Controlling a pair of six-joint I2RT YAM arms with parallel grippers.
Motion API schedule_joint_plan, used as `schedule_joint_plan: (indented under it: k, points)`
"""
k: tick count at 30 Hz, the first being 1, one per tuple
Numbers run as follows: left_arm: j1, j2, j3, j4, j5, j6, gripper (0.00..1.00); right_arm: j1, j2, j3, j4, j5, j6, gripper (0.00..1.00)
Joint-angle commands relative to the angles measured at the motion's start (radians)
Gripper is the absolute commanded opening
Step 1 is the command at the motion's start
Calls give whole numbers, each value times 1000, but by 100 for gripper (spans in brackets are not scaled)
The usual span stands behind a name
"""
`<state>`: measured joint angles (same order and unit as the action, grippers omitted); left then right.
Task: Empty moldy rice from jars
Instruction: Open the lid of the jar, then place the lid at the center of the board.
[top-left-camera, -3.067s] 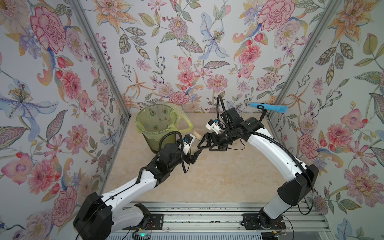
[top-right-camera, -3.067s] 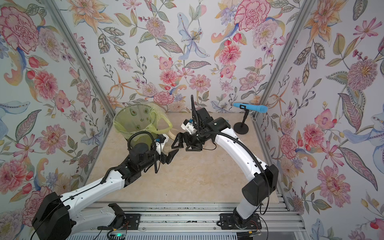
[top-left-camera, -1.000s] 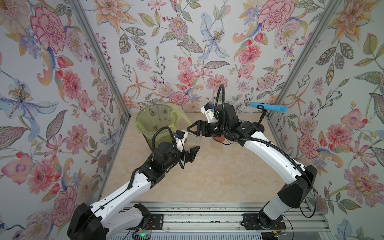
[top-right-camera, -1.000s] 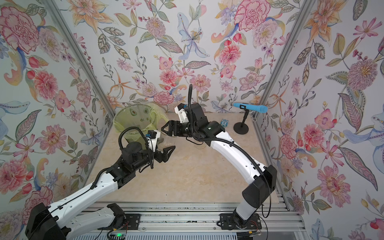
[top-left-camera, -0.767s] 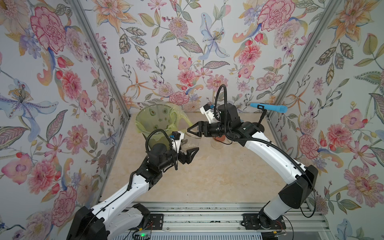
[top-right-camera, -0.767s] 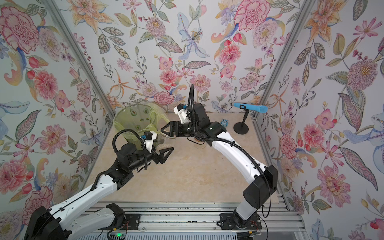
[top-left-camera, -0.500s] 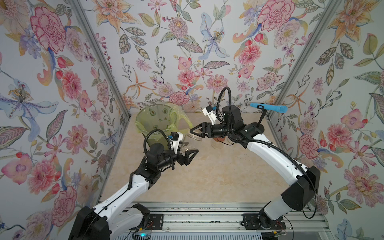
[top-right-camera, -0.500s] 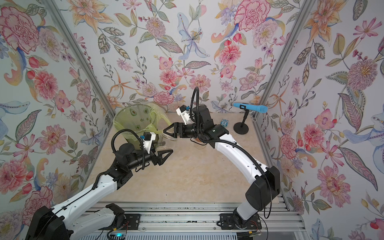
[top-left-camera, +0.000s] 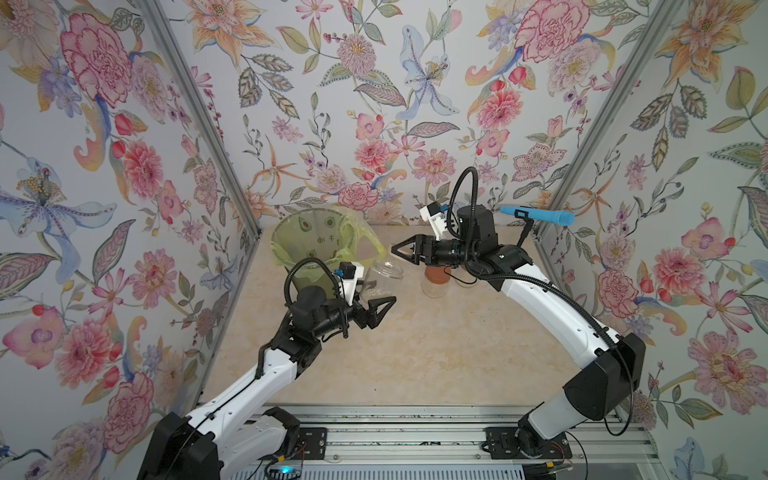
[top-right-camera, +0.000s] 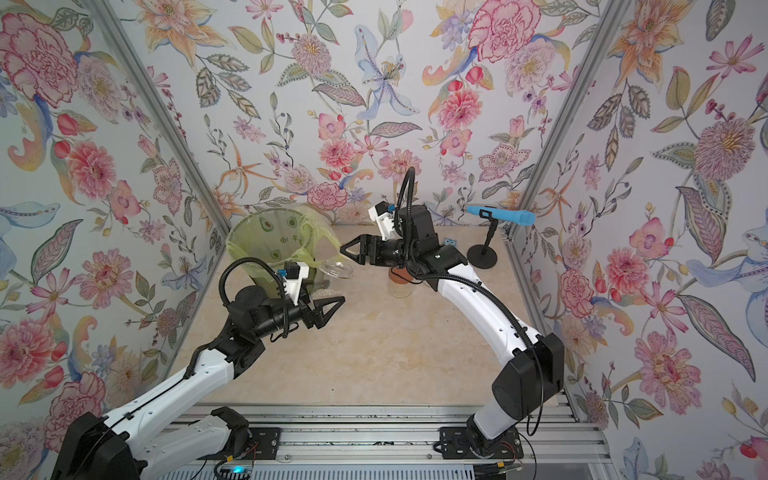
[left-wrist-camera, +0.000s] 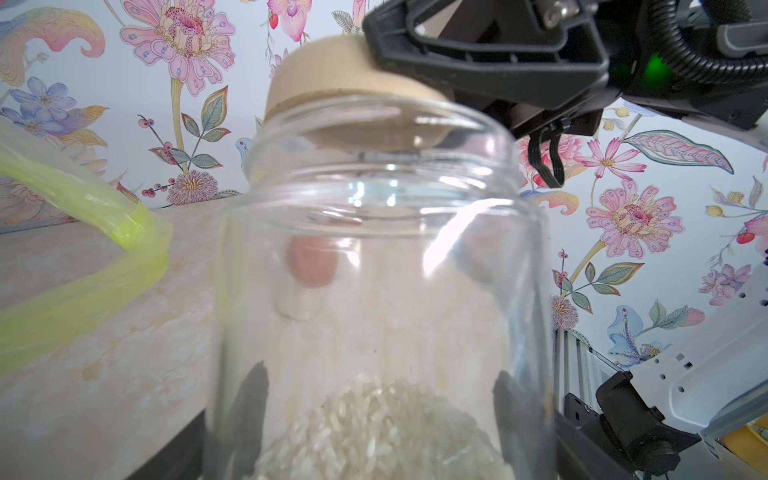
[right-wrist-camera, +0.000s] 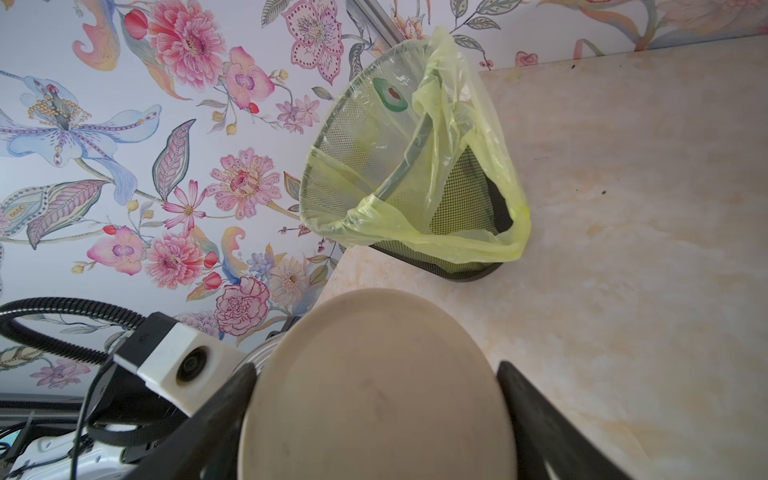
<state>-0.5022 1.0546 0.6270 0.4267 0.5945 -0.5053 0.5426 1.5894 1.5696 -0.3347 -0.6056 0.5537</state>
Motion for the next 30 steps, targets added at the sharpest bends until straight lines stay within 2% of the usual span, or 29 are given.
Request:
schedule_joint_plan:
  k: [1,14,30]
  points:
    - [8,-32,34,45,-20,10,0,-19,-41,0,-38,23,-40,52]
    - [8,-77,51,-19,-102,38,0,-62,-163,-247,-101,193,-106,52]
    - [8,-97,63,-51,-122,42,0,-112,-195,-429,-124,362,-123,53]
